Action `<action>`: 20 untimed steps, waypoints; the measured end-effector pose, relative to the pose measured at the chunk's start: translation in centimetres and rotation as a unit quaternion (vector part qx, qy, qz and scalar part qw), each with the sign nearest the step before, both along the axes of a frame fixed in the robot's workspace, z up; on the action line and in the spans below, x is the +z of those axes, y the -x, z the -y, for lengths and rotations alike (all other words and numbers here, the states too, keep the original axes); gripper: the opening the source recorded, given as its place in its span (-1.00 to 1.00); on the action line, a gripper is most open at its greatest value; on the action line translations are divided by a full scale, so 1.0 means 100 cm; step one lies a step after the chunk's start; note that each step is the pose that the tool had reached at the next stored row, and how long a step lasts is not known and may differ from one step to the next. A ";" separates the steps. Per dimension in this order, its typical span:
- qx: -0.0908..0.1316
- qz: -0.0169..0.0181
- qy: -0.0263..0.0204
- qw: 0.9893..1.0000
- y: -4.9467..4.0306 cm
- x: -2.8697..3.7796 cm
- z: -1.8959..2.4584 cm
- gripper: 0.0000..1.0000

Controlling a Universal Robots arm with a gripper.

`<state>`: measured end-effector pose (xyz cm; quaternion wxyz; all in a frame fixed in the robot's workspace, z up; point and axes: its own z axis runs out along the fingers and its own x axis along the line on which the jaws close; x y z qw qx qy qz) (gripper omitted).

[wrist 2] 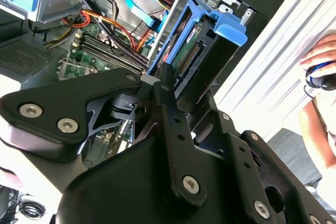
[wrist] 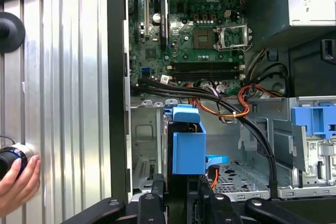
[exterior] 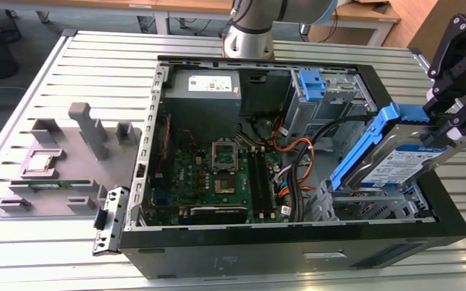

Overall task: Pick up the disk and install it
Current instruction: 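Insert the disk into the insertion slot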

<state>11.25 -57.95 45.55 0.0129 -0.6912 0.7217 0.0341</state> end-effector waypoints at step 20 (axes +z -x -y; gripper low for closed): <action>0.000 0.000 -0.006 1.000 0.0000 -0.0031 0.0000 -0.30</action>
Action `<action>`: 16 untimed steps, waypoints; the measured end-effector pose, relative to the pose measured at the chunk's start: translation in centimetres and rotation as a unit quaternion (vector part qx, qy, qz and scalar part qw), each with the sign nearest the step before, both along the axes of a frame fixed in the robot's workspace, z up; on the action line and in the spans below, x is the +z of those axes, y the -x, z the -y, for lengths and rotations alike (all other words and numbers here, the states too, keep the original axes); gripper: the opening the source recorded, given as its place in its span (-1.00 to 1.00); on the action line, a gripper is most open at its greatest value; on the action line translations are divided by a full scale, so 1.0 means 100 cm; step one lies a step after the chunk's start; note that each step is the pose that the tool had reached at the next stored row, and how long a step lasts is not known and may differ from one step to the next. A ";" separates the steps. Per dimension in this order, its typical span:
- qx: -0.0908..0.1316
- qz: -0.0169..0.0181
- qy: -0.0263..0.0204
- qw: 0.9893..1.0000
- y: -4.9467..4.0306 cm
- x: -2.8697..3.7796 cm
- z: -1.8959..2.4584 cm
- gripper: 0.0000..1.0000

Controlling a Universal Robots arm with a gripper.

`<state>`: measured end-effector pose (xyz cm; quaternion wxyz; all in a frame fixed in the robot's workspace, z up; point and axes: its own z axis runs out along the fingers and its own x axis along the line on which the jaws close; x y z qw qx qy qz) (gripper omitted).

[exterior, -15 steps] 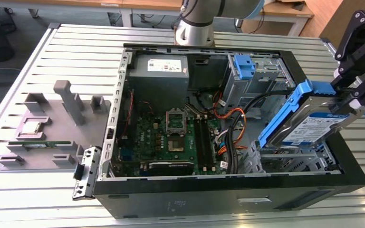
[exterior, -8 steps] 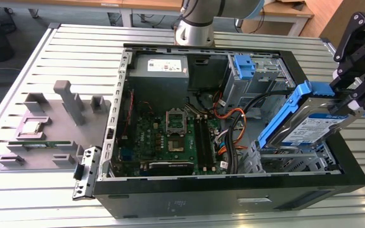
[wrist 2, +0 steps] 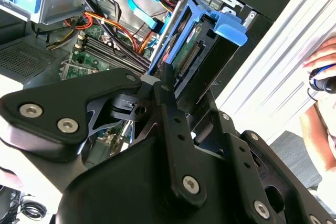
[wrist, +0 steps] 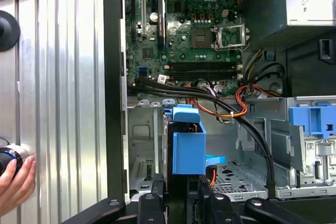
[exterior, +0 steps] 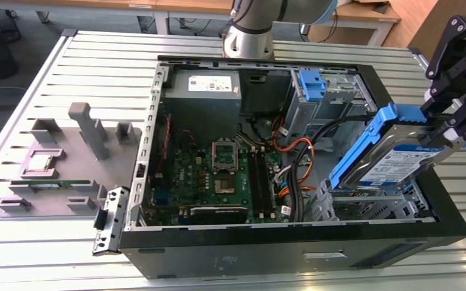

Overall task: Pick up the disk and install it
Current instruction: 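Insert the disk into the insertion slot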

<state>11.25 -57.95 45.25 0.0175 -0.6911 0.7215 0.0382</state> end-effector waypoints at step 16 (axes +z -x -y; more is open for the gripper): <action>0.001 0.000 0.000 1.000 0.0000 -0.0022 0.0006 -0.30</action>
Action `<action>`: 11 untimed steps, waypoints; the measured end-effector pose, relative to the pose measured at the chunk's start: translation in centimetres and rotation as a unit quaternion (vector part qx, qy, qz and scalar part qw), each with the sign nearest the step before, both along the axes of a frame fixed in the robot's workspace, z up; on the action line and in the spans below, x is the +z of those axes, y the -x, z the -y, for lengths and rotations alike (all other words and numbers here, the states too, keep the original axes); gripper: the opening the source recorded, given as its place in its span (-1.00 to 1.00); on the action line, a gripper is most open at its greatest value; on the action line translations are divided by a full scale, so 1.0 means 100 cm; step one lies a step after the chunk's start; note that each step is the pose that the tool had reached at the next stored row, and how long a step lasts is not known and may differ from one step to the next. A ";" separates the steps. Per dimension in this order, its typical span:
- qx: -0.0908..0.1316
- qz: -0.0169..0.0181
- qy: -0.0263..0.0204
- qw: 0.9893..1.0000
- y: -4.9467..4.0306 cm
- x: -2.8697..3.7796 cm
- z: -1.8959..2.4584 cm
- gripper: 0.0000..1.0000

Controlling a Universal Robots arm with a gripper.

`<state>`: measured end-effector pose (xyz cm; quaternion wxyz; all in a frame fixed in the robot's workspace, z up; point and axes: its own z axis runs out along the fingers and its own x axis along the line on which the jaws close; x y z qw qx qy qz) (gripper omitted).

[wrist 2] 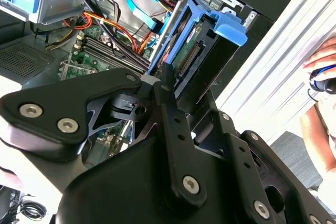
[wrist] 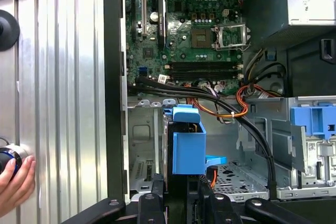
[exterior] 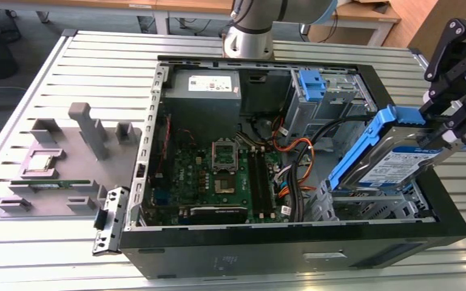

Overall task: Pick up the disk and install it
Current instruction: 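Insert the disk into the insertion slot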

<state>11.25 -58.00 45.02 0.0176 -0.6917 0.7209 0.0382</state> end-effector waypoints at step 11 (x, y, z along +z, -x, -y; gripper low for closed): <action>0.009 0.000 0.000 1.000 0.0000 -0.0014 0.0008 -0.30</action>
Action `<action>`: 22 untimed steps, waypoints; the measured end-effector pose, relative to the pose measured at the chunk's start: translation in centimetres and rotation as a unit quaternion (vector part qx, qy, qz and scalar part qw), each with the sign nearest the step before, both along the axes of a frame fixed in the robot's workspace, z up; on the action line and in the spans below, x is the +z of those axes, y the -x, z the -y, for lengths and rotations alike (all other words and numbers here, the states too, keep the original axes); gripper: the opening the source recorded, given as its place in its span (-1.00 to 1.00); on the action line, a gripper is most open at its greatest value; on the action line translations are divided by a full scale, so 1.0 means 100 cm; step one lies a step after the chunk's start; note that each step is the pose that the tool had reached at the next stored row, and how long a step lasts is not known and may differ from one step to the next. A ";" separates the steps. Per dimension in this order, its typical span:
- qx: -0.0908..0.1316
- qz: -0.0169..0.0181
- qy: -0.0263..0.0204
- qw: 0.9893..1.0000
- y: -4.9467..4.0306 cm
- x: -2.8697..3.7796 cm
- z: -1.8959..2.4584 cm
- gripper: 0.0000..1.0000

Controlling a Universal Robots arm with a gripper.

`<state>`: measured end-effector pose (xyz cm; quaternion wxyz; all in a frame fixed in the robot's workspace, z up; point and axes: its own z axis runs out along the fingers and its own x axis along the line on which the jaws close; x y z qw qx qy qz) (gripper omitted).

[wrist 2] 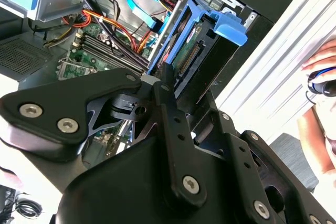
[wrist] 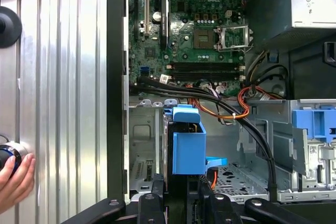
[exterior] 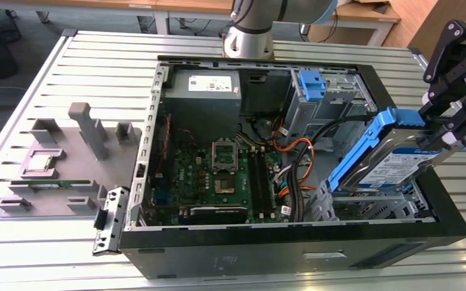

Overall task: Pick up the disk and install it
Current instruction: 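Insert the disk into the insertion slot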

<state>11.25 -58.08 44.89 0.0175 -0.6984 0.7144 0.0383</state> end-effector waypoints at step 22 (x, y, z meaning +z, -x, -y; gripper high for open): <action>0.005 0.001 0.000 1.000 0.0005 -0.0081 0.0004 -0.30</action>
